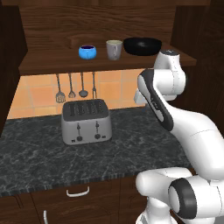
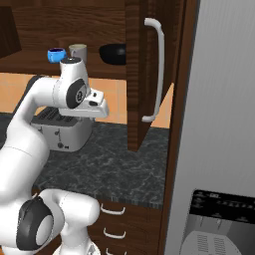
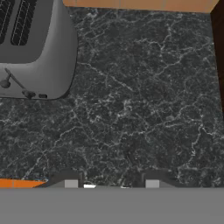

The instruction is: Gather all objects into one cabinet and sort the glasses and bowls to opposite sides.

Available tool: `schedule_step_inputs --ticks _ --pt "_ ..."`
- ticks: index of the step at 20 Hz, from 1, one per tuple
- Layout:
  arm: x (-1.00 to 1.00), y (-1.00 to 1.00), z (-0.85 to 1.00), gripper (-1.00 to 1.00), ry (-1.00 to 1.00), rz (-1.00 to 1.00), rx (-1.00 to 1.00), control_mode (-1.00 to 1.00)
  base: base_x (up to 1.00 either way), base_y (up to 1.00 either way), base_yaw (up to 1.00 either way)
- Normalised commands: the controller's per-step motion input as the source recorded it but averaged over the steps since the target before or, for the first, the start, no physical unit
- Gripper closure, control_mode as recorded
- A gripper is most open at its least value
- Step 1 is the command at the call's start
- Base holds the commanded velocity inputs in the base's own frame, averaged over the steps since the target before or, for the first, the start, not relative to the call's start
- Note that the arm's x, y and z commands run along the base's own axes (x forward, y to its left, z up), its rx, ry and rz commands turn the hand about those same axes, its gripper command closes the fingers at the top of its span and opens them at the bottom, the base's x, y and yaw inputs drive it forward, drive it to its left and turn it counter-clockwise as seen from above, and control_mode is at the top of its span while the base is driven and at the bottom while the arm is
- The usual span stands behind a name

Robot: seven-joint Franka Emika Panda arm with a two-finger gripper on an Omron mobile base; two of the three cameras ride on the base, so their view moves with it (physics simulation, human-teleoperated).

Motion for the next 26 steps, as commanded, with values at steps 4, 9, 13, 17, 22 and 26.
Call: schedule_step_inputs --ticks 4,9,13,17,22,26 --pt "-0.01 0.00 0.00 -1.00 -0.01 0.00 0.00 -1.00 0.00 0.00 0.00" --pt "0.00 0.00 0.00 -1.00 0.00 0.00 0.00 -1.00 0.00 0.00 0.00" --pt "0.00 0.00 0.00 -1.00 0.00 0.00 0.00 -1.00 0.00 0.00 0.00" --pt "-0.02 0.01 0.30 -1.00 -0.13 0.00 -0.02 -1.00 0.00 0.00 0.00" --pt "-0.52 0.00 0.41 -1.00 -0.35 0.00 -0.06 -1.00 0.00 0.00 0.00" --pt "-0.65 0.08 0.04 -1.00 -0.24 0.04 -0.03 -1.00 0.00 0.00 0.00"
